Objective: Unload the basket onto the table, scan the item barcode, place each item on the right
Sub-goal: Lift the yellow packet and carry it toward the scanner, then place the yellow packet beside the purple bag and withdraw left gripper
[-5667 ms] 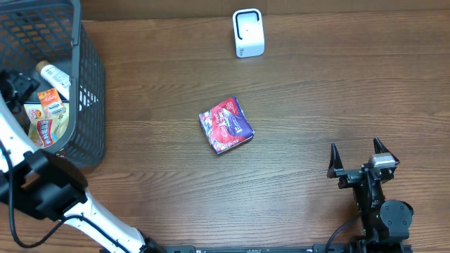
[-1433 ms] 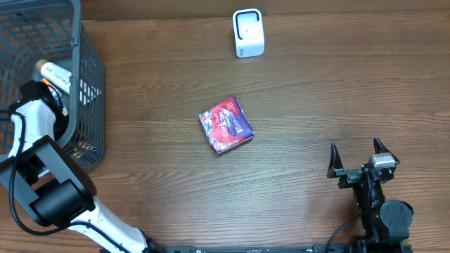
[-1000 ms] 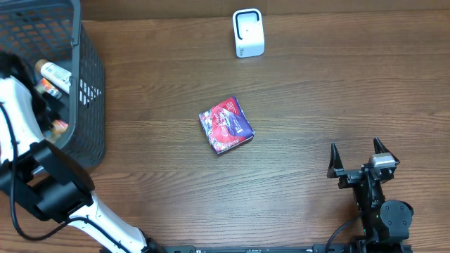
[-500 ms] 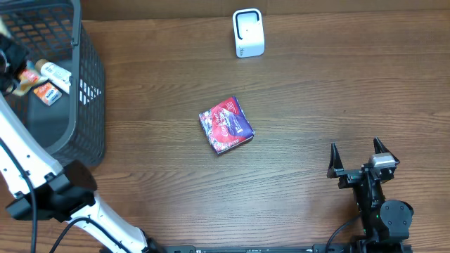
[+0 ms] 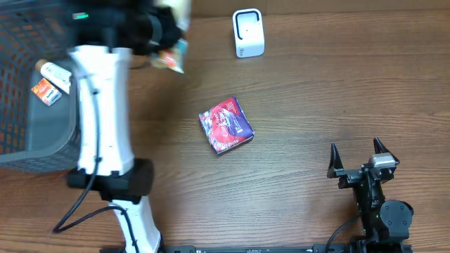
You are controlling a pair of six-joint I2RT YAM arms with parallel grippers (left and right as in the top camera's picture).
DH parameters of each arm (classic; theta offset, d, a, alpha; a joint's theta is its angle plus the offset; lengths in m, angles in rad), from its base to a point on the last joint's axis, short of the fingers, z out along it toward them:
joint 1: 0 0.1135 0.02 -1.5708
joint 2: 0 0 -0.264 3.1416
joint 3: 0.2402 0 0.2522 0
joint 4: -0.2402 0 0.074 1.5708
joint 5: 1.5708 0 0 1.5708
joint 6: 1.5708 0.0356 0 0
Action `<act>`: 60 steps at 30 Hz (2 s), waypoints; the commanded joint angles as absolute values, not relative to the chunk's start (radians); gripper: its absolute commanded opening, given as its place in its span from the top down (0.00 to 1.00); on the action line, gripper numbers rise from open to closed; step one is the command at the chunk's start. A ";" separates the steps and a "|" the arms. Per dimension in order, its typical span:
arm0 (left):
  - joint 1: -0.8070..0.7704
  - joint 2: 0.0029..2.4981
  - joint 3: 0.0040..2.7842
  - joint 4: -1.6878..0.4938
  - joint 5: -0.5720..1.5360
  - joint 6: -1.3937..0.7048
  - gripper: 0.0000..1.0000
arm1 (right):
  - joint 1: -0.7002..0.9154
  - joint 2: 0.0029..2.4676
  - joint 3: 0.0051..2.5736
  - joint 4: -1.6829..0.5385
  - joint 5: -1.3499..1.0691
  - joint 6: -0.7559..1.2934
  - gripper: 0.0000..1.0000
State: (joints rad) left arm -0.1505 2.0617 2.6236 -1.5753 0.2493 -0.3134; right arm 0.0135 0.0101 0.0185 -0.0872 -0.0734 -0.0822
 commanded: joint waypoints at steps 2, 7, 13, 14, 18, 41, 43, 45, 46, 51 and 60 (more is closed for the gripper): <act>-0.322 2.040 2.417 -1.506 0.198 -0.292 0.96 | 0.011 0.003 0.009 -0.080 -0.070 -0.078 0.00; -0.472 2.040 2.123 -1.268 0.199 -0.342 0.96 | 0.011 0.003 0.009 -0.080 -0.070 -0.078 0.00; -0.567 2.040 1.823 -0.935 0.125 -0.464 0.96 | 0.011 0.003 0.009 -0.080 -0.070 -0.078 0.00; -0.574 2.040 1.790 -0.904 0.101 -0.490 0.96 | 0.011 0.003 0.009 -0.080 -0.070 -0.078 0.00; -0.590 2.040 1.636 -0.764 0.064 -0.606 0.96 | 0.011 0.003 0.009 -0.080 -0.070 -0.078 0.00; -0.593 2.040 1.640 -0.754 0.177 -0.590 0.69 | 0.011 0.003 0.009 -0.080 -0.070 -0.078 0.00; -0.593 2.040 1.662 -0.782 0.178 -0.590 0.60 | 0.011 0.003 0.009 -0.080 -0.070 -0.078 0.00; -0.593 2.040 1.663 -0.799 0.177 -0.590 0.53 | 0.011 0.003 0.009 -0.080 -0.070 -0.078 0.00; -0.593 2.040 1.663 -0.807 0.177 -0.590 0.50 | 0.011 0.003 0.009 -0.080 -0.070 -0.078 0.00; -0.575 2.037 1.718 -0.864 0.200 -0.579 0.49 | 0.011 0.003 0.009 -0.080 -0.070 -0.078 0.00; -0.482 2.005 2.103 -1.189 0.236 -0.448 0.44 | 0.011 0.003 0.009 -0.080 -0.070 -0.078 0.00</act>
